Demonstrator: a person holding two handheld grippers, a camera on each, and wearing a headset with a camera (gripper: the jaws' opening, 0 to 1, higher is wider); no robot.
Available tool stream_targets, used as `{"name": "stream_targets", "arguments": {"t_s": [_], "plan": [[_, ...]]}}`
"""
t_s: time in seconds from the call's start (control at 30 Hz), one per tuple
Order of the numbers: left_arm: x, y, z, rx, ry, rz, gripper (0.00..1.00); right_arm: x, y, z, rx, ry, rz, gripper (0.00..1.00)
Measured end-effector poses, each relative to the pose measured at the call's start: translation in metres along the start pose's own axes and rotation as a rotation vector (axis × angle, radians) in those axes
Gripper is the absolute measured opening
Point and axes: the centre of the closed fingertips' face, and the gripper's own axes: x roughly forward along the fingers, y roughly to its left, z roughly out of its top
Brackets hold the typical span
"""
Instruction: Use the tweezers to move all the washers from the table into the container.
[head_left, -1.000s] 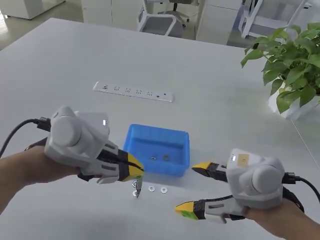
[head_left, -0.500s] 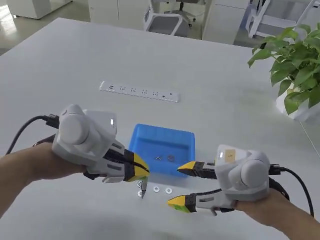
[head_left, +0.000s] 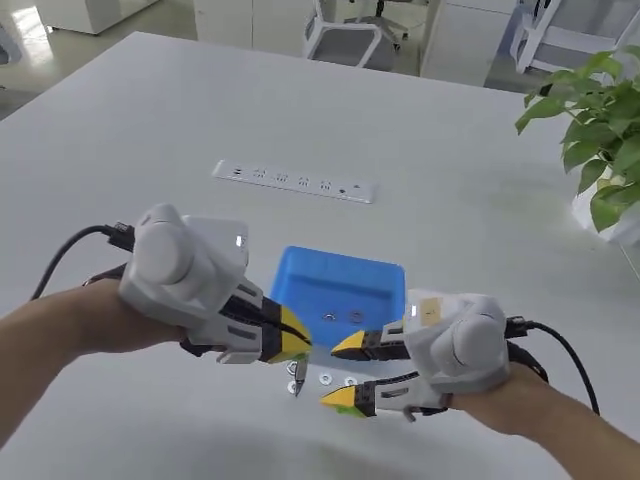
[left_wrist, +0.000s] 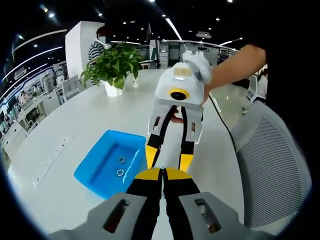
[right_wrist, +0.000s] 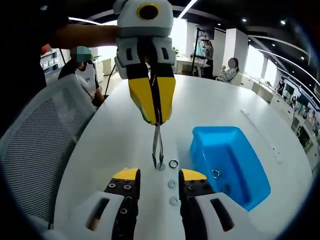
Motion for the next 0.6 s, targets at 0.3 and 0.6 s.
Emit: {"name": "stream_targets", "arguments": {"t_s": [0.3, 0.6], "plan": [[0.003, -0.001, 0.0, 0.001, -0.001, -0.013, 0.04, 0.02, 0.001, 0.005, -0.06, 0.011, 0.061, 0.21], [0.002, 0.0, -0.001, 0.003, 0.008, -0.025, 0.04, 0.03, 0.002, 0.004, -0.119, 0.042, 0.11, 0.13]]}}
